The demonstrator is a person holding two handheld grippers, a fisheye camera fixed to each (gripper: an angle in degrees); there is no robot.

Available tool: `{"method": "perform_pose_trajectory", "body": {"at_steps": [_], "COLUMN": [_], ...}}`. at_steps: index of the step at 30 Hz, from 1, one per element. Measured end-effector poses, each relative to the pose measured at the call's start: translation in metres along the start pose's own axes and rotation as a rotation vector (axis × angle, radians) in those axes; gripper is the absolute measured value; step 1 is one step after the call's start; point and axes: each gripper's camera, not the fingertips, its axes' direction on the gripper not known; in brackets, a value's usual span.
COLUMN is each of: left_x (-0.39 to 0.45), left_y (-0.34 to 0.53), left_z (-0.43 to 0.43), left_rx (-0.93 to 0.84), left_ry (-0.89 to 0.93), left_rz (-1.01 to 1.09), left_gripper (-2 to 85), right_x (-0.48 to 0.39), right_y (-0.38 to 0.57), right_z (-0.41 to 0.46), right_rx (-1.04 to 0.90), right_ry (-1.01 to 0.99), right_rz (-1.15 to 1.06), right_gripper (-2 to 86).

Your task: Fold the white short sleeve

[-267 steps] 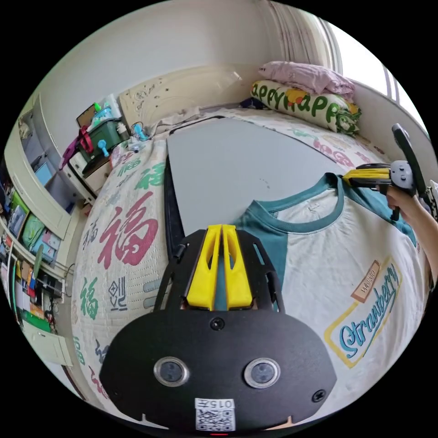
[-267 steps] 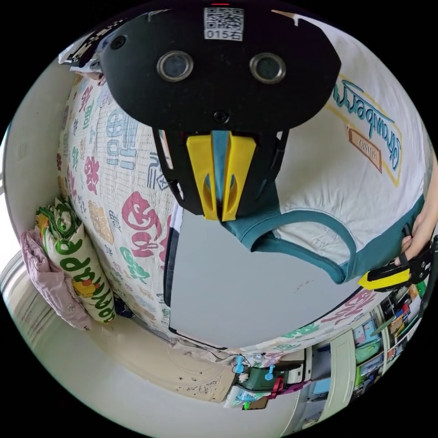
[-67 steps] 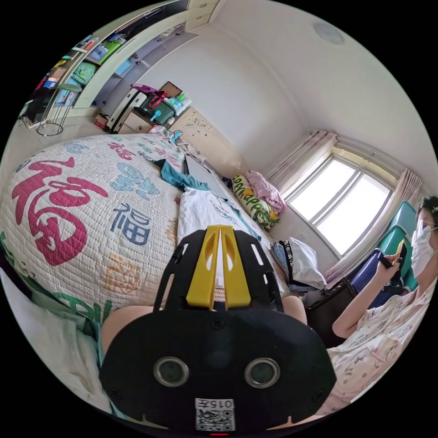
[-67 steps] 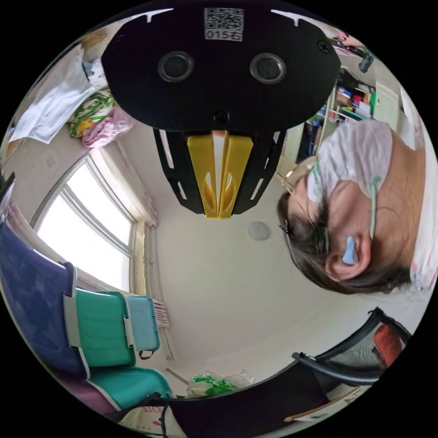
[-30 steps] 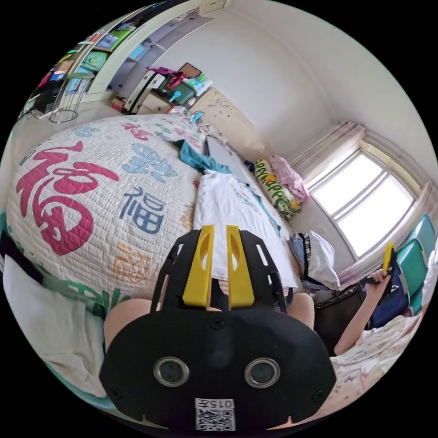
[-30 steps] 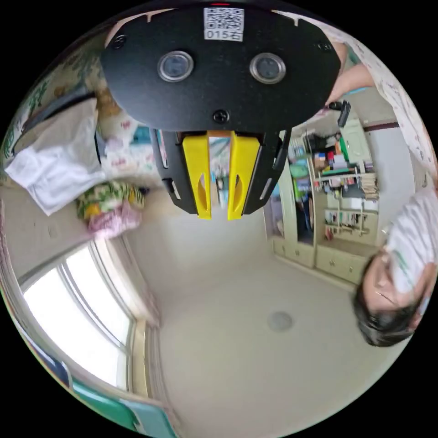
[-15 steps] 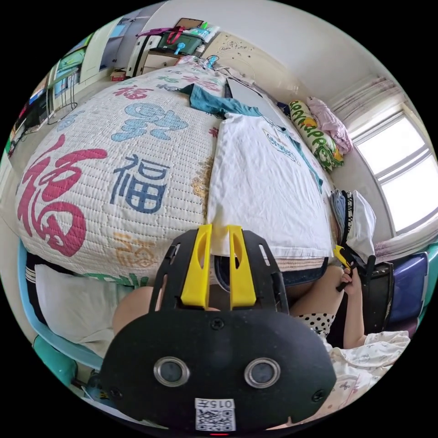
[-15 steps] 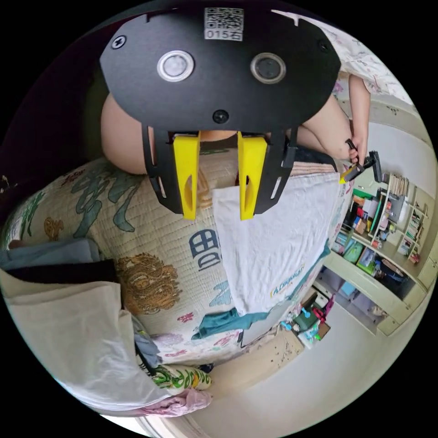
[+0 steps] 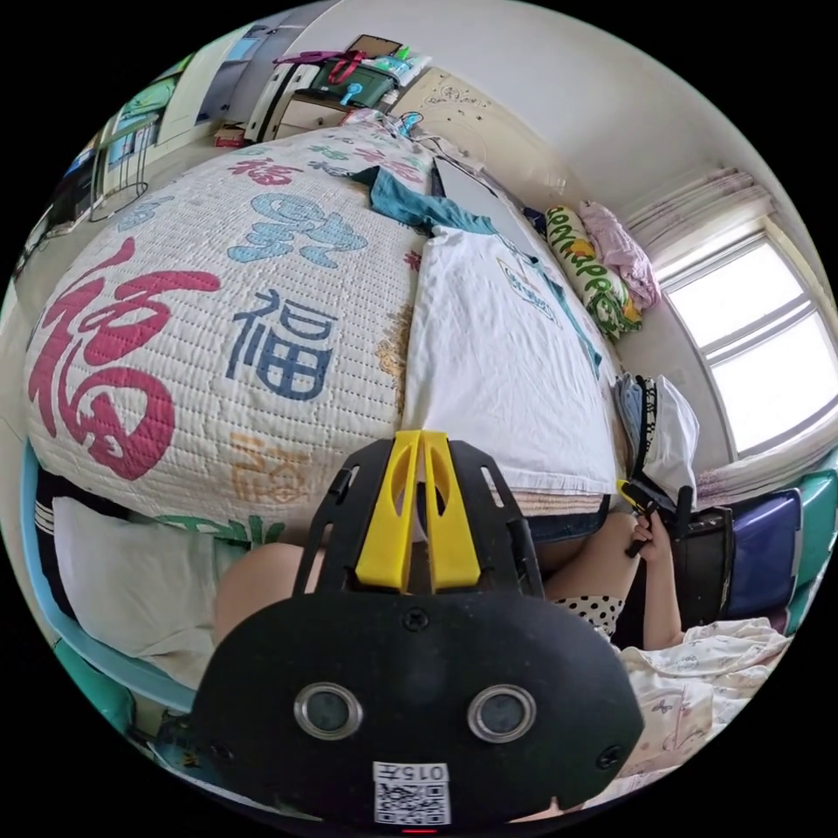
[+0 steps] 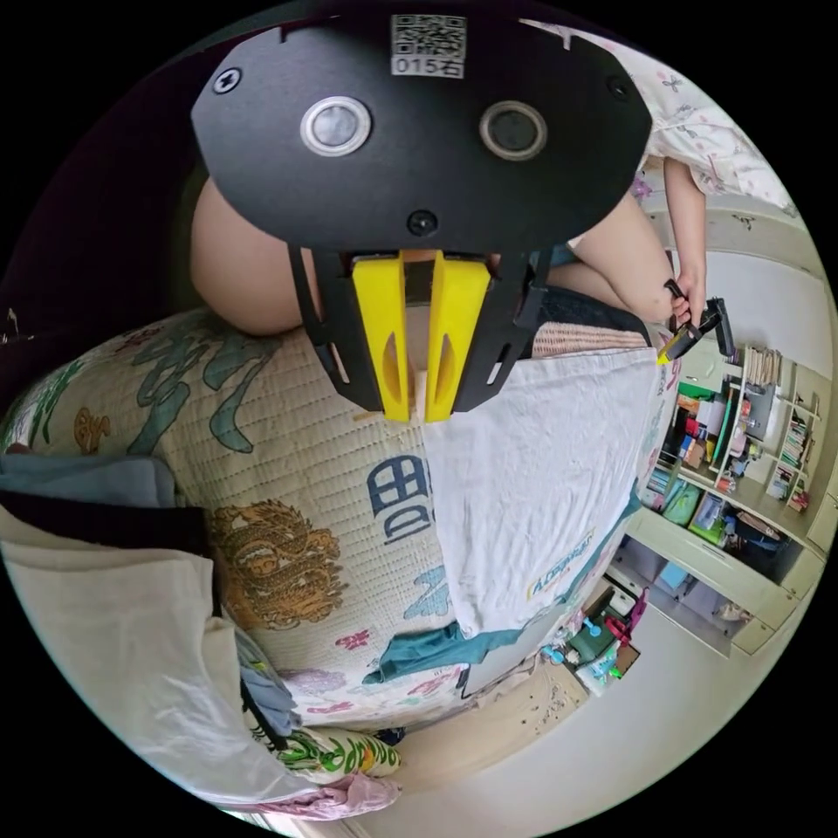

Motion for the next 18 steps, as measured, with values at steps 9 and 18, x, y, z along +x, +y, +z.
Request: {"method": "perform_pose_trajectory", "body": {"at_steps": [9,18], "left_x": [0.009,0.019], "left_y": [-0.006,-0.008], "left_z": [0.028,0.051], "left_rx": [-0.054,-0.082], "left_ry": [-0.07,-0.159], "left_rz": [0.023,0.028], "left_gripper": [-0.8,-0.8], "right_x": [-0.01,-0.034], "right_y": [-0.053,-0.085], "right_z": [0.015,0.028], "right_rx": [-0.005,-0.001], "right_ry": [0.052,0.104], "right_rz": [0.026,0.033], "right_gripper": [3.3,3.3]}}
